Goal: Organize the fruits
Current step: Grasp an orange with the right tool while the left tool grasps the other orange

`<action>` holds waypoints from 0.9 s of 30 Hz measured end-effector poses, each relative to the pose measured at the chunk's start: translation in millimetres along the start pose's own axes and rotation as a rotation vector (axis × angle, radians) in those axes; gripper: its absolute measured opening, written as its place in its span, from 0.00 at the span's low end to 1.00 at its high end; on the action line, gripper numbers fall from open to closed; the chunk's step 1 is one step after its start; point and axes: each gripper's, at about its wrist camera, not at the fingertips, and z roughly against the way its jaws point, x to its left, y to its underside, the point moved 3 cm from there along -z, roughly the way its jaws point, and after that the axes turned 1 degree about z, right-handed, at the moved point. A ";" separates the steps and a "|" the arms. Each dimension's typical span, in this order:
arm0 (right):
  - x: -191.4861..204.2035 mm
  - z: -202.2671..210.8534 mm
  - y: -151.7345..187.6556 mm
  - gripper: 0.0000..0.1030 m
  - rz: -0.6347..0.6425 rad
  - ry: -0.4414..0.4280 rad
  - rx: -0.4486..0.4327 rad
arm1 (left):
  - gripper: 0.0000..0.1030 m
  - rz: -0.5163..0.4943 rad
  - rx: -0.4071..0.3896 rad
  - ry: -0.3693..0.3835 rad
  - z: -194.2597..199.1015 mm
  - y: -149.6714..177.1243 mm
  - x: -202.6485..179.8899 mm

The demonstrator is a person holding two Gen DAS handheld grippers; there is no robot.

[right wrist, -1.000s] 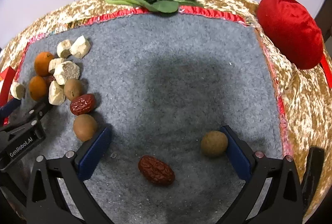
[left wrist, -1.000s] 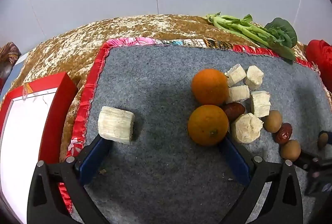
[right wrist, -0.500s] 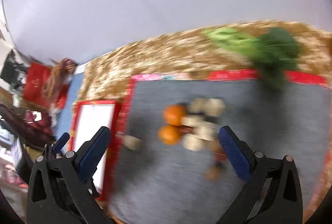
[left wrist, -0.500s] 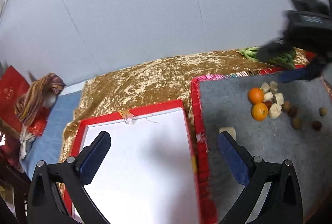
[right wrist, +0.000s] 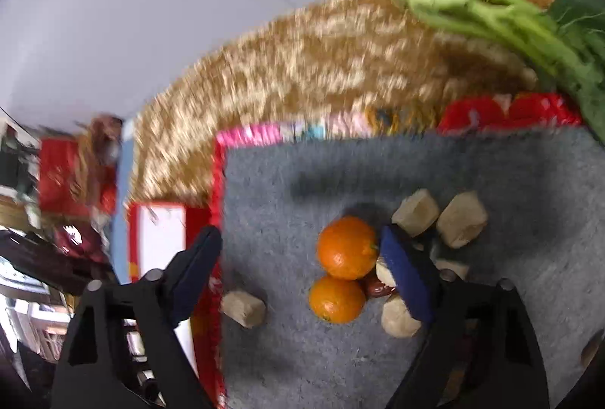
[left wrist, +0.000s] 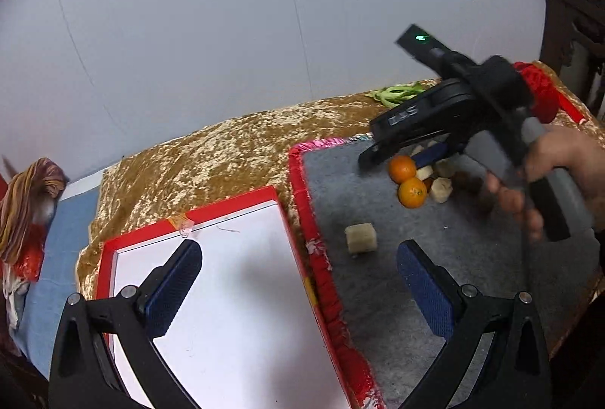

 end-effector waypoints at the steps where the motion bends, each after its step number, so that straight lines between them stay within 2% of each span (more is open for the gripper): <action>1: 4.7 -4.1 -2.6 0.80 0.035 0.054 0.009 | 1.00 -0.009 0.005 0.007 -1.7 0.7 -0.6; 2: 8.1 -6.6 -3.6 0.79 0.050 0.094 0.016 | 1.00 -0.016 0.009 0.012 -3.5 1.0 -1.8; 3: 5.6 -5.8 -7.2 0.77 0.037 0.099 0.025 | 1.00 -0.024 0.014 0.017 -6.3 1.0 -3.7; 5: -0.8 -10.4 -11.8 0.61 0.030 0.132 0.020 | 1.00 -0.031 0.020 0.030 -9.7 1.1 -6.7; 7: -4.6 -14.3 -12.6 0.41 0.071 0.204 0.010 | 1.00 -0.044 0.013 0.054 -12.3 -0.2 -11.8; 8: -3.9 -13.7 -12.4 0.35 0.094 0.224 0.012 | 1.00 -0.054 0.015 0.070 -15.0 -2.2 -15.1; 9: -4.3 -10.9 -10.3 0.35 0.123 0.241 0.013 | 1.00 -0.063 0.019 0.086 -18.1 -4.0 -18.5; 13: -11.6 2.8 -9.4 0.35 0.163 0.188 -0.014 | 0.99 -0.041 0.039 0.142 -38.7 -14.2 -29.1; 17: -30.4 35.2 -9.8 0.35 0.092 0.002 -0.037 | 0.97 0.006 0.014 0.248 -55.6 -25.6 -41.0; 18: -31.5 42.8 -7.3 0.35 0.070 -0.021 -0.047 | 0.97 0.011 0.010 0.262 -61.1 -29.2 -45.2; 21: -44.9 70.5 -2.9 0.35 0.029 -0.102 -0.087 | 0.91 -0.006 0.029 0.261 -84.4 -37.2 -63.2; 24: -55.2 90.0 8.5 0.35 -0.009 -0.173 -0.116 | 0.87 -0.098 0.061 0.231 -101.6 -36.1 -80.0; 25: -54.0 98.1 15.5 0.35 -0.013 -0.191 -0.130 | 0.82 -0.133 0.071 0.213 -108.4 -34.2 -84.8; 27: -53.7 103.2 20.9 0.35 -0.005 -0.182 -0.145 | 0.71 -0.142 0.085 0.224 -116.8 -32.9 -88.0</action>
